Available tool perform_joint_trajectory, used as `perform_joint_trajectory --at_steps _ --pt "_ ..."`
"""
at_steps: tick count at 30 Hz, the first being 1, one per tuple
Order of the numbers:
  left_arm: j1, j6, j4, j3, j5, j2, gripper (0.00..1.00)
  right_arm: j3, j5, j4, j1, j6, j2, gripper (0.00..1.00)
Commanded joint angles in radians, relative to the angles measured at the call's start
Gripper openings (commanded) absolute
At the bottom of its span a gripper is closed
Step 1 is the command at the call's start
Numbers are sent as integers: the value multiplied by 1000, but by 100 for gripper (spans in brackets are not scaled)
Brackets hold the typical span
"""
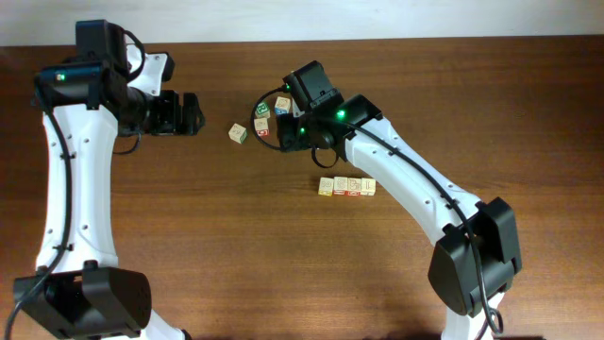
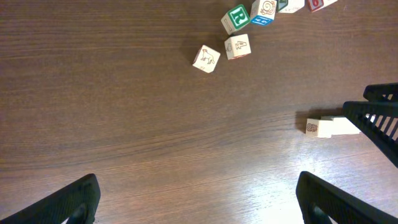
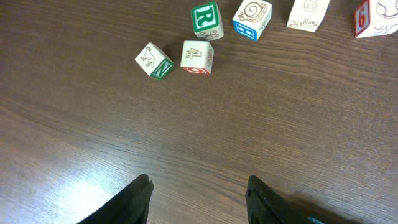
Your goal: Rotate 5 blocks
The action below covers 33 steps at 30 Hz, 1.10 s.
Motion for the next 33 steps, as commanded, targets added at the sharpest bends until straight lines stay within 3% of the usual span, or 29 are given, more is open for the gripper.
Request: perform_joint_trajectory --at_steps 1,11,16,21,26,33 --pt "6 -13 -1 18 5 8 99 15 -24 4 3 12 1 50" --pt "6 -9 5 18 1 8 99 93 -100 10 3 60 3 52" --pt "14 -41 24 21 -291 8 99 217 -89 -18 11 -1 50 49" --pt "91 -59 -2 87 -292 7 99 338 -58 -46 72 -27 182 49" --pt "214 -74 -31 113 -288 7 99 346 167 -16 135 -3 269 50" --pt "222 -74 -31 113 -288 7 99 346 238 115 107 20 362 50"
